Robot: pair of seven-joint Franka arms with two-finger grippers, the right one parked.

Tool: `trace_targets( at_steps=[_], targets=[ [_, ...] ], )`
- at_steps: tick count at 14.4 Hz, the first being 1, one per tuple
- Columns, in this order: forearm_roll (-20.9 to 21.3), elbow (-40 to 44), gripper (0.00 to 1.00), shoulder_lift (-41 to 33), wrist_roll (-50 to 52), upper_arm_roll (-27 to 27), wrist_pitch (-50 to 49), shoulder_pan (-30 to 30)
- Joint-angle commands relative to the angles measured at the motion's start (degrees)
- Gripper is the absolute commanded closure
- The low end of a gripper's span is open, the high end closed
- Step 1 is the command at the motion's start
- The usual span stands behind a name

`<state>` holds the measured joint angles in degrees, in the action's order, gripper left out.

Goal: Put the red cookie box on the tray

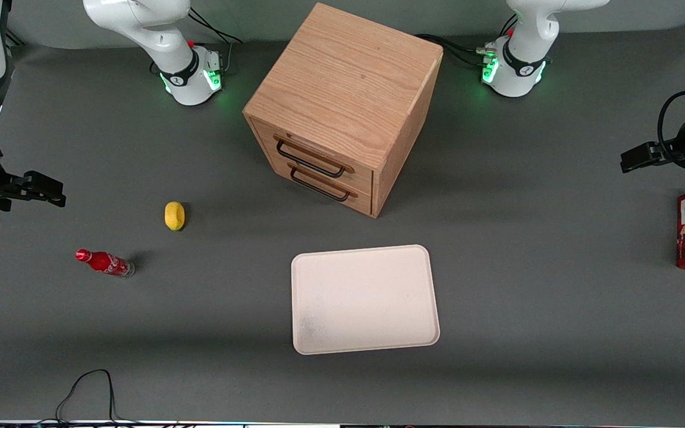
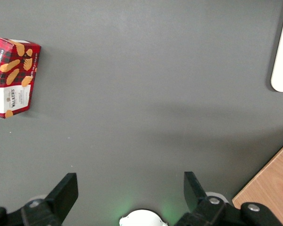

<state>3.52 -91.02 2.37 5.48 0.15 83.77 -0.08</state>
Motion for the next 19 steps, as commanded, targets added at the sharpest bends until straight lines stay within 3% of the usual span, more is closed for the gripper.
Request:
trace_targets(
  at_steps=[1, 15, 19],
  targets=[
    [-0.01, 2.08, 0.0, 0.97, -2.38, 0.46, -1.68, -0.36],
    [-0.09, 2.25, 0.0, 1.85, -2.58, 0.55, -3.0, 1.39],
    [0.26, 4.44, 0.0, 3.25, -6.42, 0.64, -3.53, 5.25]
  ],
)
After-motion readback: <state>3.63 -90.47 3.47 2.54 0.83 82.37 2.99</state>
